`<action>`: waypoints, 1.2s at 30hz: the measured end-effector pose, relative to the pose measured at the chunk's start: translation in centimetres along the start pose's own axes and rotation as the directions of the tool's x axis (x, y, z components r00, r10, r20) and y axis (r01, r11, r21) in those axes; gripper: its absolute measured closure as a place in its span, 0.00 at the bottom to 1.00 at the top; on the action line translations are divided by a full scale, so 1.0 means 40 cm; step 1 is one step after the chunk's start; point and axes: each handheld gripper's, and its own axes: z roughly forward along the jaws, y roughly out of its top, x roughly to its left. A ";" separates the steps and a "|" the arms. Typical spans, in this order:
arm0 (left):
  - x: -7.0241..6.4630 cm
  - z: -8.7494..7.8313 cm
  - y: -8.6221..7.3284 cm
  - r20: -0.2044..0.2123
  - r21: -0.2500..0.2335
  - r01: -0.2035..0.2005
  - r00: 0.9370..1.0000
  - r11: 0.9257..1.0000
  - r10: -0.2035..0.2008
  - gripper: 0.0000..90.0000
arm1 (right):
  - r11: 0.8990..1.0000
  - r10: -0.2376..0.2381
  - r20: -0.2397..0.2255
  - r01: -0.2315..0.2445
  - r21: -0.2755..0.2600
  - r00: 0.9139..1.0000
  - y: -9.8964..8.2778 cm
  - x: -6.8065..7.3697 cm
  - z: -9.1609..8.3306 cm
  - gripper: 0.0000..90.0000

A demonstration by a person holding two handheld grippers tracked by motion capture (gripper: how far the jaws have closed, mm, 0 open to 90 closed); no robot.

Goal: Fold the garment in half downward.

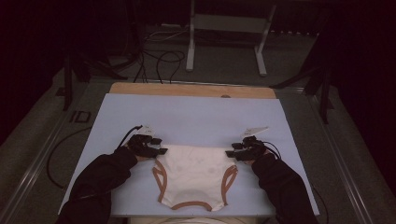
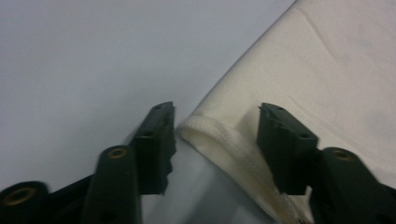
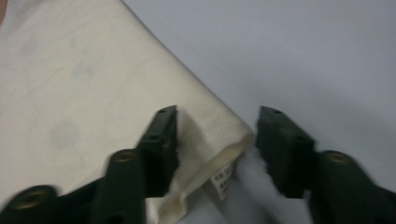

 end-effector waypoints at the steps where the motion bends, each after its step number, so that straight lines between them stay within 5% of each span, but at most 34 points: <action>1: 0.001 0.000 0.000 0.004 0.000 0.003 1.000 1.000 -0.003 0.56 | 1.000 0.003 -0.003 -0.003 0.002 1.000 0.000 0.001 0.001 0.62; 14: 0.004 -0.001 0.003 0.036 0.021 0.030 0.999 0.999 -0.031 0.86 | 1.000 0.005 -0.009 -0.005 0.024 1.000 0.004 0.004 -0.006 0.97; 18: 0.000 -0.005 0.004 0.040 0.016 0.029 0.999 0.999 -0.029 0.94 | 1.000 -0.012 0.003 0.012 0.025 1.000 0.010 0.007 -0.008 0.98; 36: 0.011 -0.041 0.014 0.012 -0.015 0.035 0.999 0.999 -0.035 0.97 | 1.000 -0.008 0.036 0.009 -0.018 0.999 0.045 0.000 -0.011 0.99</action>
